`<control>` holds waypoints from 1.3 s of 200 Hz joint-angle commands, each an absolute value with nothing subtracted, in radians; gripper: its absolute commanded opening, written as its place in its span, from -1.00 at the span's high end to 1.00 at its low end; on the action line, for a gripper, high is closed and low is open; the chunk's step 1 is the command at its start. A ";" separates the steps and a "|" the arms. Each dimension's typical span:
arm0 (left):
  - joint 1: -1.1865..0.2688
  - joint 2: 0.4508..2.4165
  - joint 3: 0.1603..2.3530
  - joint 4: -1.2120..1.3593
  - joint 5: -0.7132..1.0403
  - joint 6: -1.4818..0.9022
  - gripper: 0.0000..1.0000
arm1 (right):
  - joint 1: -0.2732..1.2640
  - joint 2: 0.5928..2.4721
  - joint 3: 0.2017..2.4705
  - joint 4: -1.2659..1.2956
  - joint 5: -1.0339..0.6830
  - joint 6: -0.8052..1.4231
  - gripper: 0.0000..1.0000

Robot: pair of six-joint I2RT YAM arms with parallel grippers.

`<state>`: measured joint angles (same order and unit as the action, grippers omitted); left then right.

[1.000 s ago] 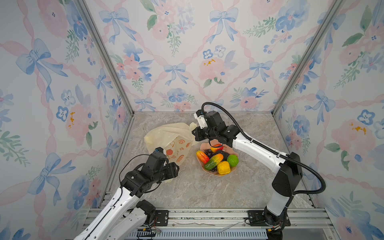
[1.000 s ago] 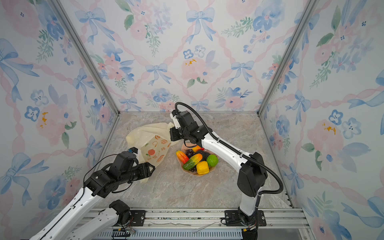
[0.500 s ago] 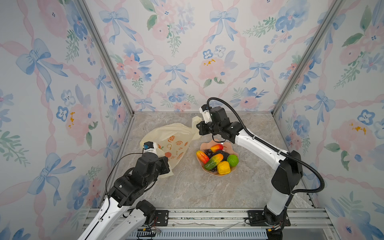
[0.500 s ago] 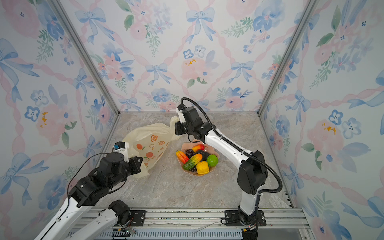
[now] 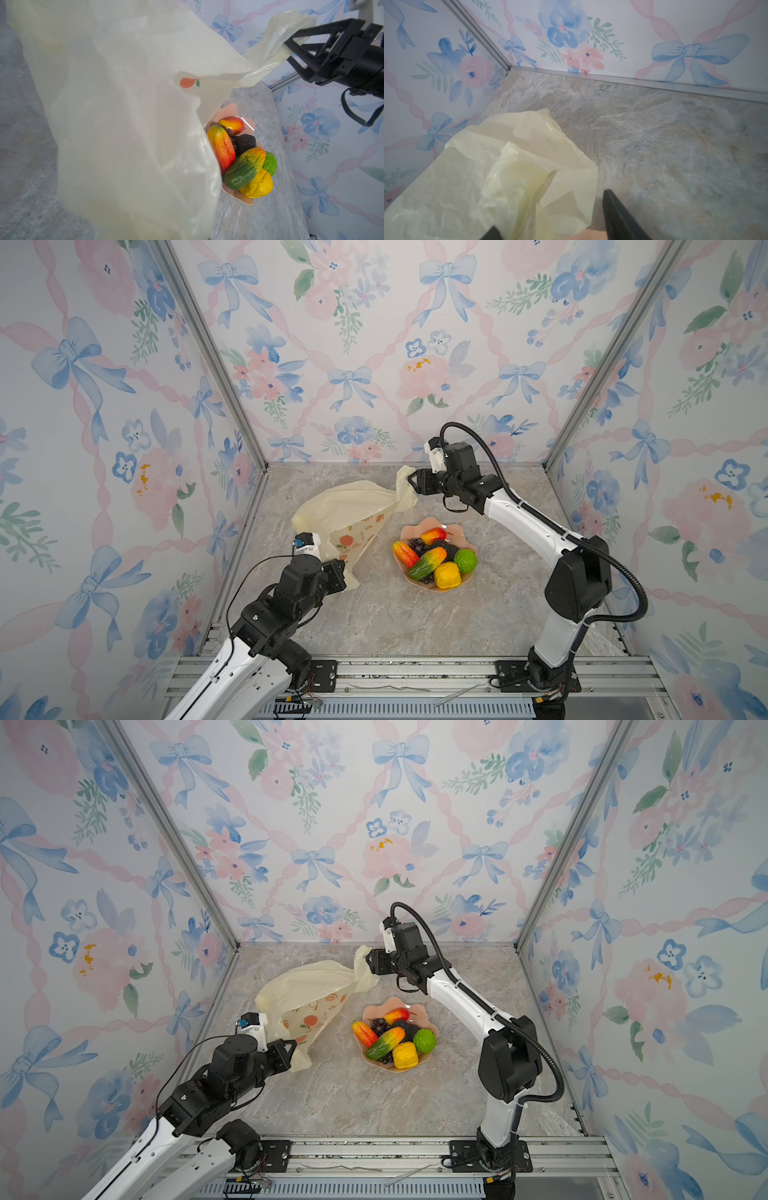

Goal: Place the fruits into the plastic bag

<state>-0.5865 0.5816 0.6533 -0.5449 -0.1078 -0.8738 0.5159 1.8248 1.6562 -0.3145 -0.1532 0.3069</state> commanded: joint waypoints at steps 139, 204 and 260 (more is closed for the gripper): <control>-0.696 0.733 0.591 -0.273 -0.057 -0.875 1.00 | 0.710 1.160 1.135 -0.923 -0.025 0.548 -0.93; -0.698 0.730 0.586 -0.273 -0.044 -0.865 1.00 | 0.800 1.302 1.162 -0.884 0.066 0.531 -0.96; -0.698 0.703 0.572 -0.275 -0.048 -0.862 1.00 | 0.740 1.391 1.193 -0.790 0.068 0.801 -0.95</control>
<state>-0.6937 0.7170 0.5838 -0.2855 -0.0544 -0.8906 0.7624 1.3819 1.1824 -0.8402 0.0490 0.6357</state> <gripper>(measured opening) 0.050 0.978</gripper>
